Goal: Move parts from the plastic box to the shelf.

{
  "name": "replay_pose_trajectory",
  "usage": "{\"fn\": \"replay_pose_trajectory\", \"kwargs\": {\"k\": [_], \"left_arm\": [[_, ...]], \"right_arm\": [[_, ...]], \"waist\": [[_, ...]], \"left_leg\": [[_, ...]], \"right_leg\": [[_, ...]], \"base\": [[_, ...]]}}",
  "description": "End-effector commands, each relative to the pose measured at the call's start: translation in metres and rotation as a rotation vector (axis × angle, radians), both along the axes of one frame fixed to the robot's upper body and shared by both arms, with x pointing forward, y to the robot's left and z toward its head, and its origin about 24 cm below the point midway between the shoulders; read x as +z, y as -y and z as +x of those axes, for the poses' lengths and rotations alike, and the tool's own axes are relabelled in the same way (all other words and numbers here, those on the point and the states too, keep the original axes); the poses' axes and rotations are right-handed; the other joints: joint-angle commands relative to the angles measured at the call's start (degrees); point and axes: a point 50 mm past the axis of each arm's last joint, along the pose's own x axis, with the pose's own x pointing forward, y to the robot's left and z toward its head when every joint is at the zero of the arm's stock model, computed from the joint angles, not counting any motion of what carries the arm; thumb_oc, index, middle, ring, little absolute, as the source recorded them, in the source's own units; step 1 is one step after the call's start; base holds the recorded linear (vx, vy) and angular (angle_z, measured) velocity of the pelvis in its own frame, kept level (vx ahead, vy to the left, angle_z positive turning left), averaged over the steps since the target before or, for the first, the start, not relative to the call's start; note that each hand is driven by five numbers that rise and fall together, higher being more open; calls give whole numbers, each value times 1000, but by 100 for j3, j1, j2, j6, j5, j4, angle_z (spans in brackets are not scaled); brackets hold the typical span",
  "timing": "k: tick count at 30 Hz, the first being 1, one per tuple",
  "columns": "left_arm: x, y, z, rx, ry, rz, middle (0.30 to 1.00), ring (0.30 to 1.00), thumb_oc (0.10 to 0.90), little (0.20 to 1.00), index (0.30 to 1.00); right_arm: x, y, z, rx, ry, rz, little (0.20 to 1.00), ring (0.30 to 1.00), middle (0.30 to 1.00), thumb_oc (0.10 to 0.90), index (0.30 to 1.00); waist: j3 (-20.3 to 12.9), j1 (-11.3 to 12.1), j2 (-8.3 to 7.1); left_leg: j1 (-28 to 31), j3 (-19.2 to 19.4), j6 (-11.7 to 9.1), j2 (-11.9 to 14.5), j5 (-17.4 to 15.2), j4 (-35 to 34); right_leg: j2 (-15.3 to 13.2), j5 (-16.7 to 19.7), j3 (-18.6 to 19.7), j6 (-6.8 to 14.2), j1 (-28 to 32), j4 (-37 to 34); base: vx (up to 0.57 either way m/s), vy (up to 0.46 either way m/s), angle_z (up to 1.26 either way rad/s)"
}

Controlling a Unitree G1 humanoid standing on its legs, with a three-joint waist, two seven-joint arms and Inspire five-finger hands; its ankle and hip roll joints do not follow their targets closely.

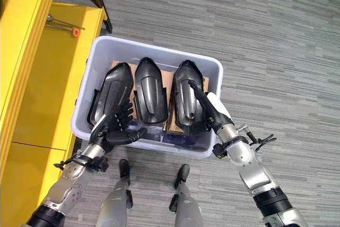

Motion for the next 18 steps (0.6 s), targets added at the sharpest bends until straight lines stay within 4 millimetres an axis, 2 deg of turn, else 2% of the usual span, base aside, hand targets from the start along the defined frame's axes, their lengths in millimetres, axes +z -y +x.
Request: {"fn": "replay_pose_trajectory", "kwargs": {"k": [1,9,18], "left_arm": [[53,8,3,-41,275,-83,1000,1000,900,1000,1000],[55,8,2,-38,284,-100,1000,1000,900,1000,1000],[60,6,2,-38,303,-95,1000,1000,900,1000,1000]], "right_arm": [[43,-2,5,20,221,-47,1000,1000,1000,900,1000],[33,1,3,-9,199,-95,1000,1000,1000,900,1000],[37,6,7,-23,216,-226,1000,1000,1000,900,1000]], "waist": [[-195,4,-79],[-101,8,-84],[35,29,-95]], "left_leg": [[-330,-130,-39,201,-612,772],[-514,-170,-24,200,-654,908],[-687,-191,10,182,-735,1081]], "right_leg": [[-622,-472,2,335,233,637],[-629,-490,-2,321,117,703],[-662,-481,27,326,-26,804]], "base": [[-18,7,5],[-7,3,1],[0,0,0]]}}
